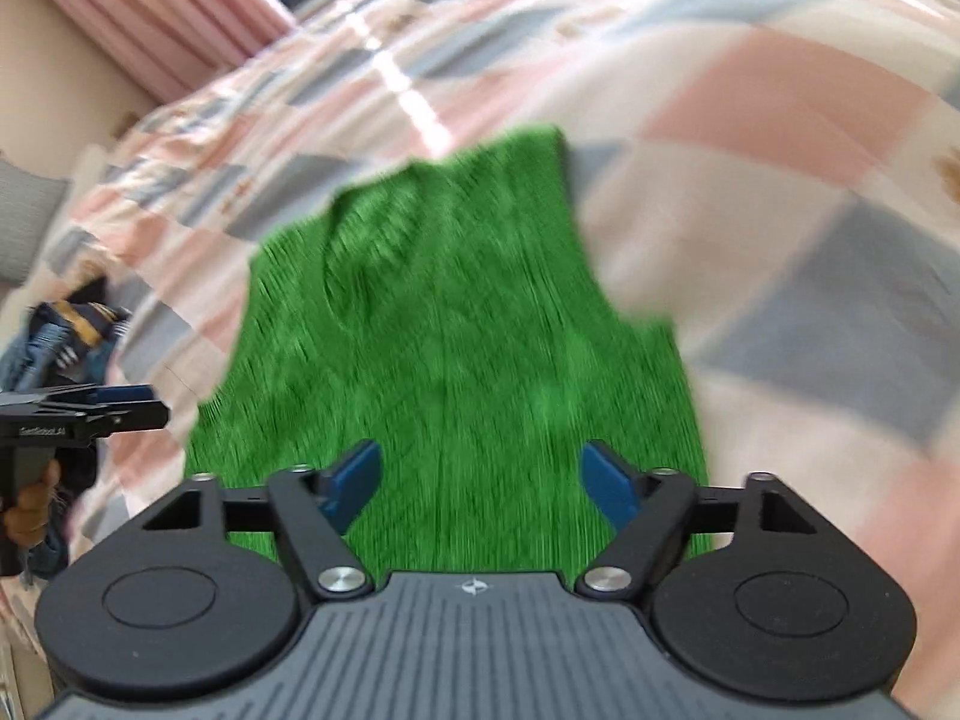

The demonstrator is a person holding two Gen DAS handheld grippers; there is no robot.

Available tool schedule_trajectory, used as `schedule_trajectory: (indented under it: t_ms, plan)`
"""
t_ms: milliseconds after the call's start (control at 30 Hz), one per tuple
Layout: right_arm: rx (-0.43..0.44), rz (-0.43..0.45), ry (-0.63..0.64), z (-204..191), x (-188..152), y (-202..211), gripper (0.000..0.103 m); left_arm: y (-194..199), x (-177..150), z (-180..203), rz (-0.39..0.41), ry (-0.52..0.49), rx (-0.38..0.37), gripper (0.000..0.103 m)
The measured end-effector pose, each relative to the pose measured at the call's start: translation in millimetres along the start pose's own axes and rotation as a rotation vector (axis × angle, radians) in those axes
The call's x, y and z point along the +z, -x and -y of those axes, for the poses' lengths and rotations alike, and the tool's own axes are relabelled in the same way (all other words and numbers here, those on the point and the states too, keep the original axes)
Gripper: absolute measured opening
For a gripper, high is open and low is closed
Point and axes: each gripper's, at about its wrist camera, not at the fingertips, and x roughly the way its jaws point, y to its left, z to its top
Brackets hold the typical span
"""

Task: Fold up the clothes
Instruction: 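Grasp the vest hem with the left gripper while the right gripper grasps it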

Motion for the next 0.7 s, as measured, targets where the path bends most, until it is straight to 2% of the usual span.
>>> schedule_trajectory:
  t_ms: [167, 367, 467, 633, 700]
  plan:
    - [0.035, 0.069, 0.095, 13.4, 53.1, -28.2, 0.066, -27.7, 37.9, -37.6, 0.063, 0.056, -0.09, 0.077]
    - [0.045, 0.091, 0.069, 39.0, 111.8, -64.4, 0.066, -61.5, 73.9, -76.0, 0.088, 0.124, -0.139, 0.077]
    - [0.054, 0.071, 0.053, 51.7, 134.5, -84.4, 0.066, -79.7, 86.7, -91.7, 0.079, 0.161, -0.152, 0.077]
    - [0.133, 0.044, -0.034, 73.7, 154.3, -113.6, 0.066, -110.8, 98.4, -113.9, 0.048, 0.247, -0.215, 0.077]
    - [0.162, 0.041, -0.061, 76.1, 157.6, -121.0, 0.06, -122.6, 99.8, -116.9, 0.028, 0.264, -0.243, 0.074]
